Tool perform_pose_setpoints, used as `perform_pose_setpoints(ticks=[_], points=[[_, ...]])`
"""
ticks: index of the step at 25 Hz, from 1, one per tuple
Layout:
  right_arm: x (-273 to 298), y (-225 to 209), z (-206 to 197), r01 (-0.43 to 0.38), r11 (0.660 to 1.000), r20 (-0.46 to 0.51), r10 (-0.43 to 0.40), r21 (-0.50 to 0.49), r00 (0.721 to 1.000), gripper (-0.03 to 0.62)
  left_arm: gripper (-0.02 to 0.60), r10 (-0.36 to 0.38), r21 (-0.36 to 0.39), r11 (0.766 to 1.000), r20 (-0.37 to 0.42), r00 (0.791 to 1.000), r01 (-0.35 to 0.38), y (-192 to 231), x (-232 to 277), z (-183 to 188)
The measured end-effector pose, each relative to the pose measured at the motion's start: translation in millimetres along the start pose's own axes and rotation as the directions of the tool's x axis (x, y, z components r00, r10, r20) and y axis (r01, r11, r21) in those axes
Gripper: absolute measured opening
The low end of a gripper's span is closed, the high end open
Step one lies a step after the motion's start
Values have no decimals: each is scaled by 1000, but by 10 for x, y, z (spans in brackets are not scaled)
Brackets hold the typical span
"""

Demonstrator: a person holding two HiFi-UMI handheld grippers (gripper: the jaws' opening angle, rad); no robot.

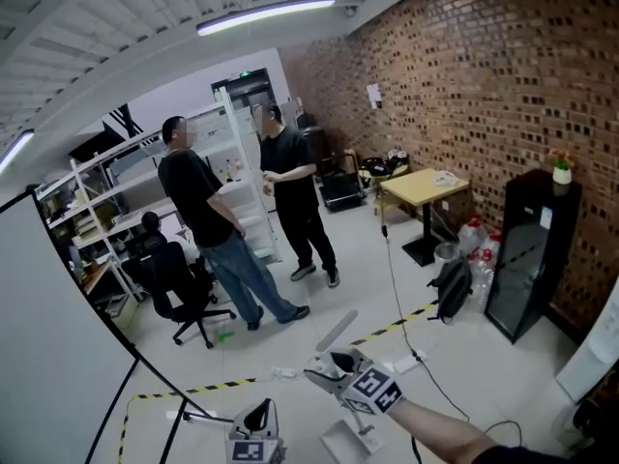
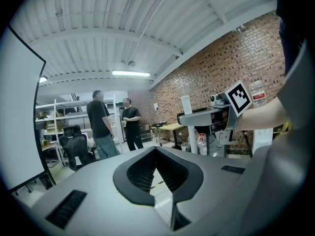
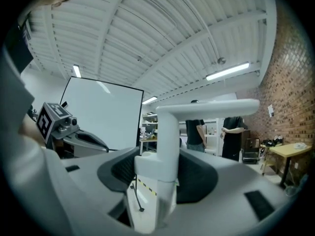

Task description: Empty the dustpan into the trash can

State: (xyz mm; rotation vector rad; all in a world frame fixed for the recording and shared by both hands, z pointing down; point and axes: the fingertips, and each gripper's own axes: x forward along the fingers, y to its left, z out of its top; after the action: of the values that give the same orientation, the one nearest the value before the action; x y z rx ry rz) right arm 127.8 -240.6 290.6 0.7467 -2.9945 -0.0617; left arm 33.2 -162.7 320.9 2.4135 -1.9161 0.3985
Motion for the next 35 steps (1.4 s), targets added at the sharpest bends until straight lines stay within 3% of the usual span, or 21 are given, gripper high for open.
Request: perform_pose_setpoints(ticks=[8, 14, 20, 26, 30, 35], points=[[-266, -514, -218, -1, 1000, -15, 1, -24, 1000, 236, -2, 12, 35, 999, 49, 999, -14, -396, 541, 346], [-316, -759, -452, 30, 999, -58, -30, -13, 998, 236, -2, -35, 33, 999, 35, 999, 34, -556, 870, 418], [-292, -869, -781, 71, 997, -107, -70, 3, 992, 236, -2, -142, 43, 989, 49, 989, 140, -560, 1173, 246], [-205, -1032, -1056, 121, 993, -142, -118, 13, 983, 236, -2, -306, 49, 952, 79, 949, 303, -513, 1450, 38], [-102, -1080, -1286, 142, 990, -183, -136, 15, 974, 236, -2, -351, 54, 936, 80, 933, 348, -427, 1620, -130], [-39, -1120, -1696, 162, 986, -239, -151, 25, 959, 236, -2, -367, 22, 930, 53, 929, 366, -386, 1817, -437]])
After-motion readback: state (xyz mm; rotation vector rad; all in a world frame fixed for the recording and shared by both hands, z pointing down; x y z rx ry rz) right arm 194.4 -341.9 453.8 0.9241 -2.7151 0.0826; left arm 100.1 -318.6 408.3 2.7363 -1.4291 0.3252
